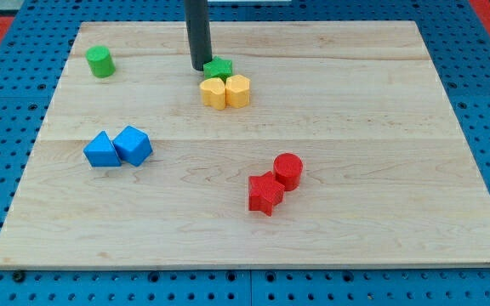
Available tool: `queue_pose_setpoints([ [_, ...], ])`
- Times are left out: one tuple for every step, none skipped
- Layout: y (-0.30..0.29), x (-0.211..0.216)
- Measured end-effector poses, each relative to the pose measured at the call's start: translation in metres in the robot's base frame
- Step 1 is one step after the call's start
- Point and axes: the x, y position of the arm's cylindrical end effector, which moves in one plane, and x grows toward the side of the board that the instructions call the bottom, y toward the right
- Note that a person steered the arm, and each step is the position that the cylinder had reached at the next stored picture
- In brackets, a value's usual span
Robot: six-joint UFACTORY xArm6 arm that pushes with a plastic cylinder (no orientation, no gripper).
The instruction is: Move the green circle close to group of the blocks
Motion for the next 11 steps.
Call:
queue_pose_setpoints([
  [-0.024, -0.007],
  [-0.053, 0.012],
  [-0.093, 0.045],
  [-0.181, 0.051],
  [-0.229, 0.029],
  [-0.228, 0.01],
  [-0.206, -0.01],
  [-0.168, -0.007],
  [-0.121, 0.0],
  [-0.08, 0.0],
  [-0.035, 0.0],
])
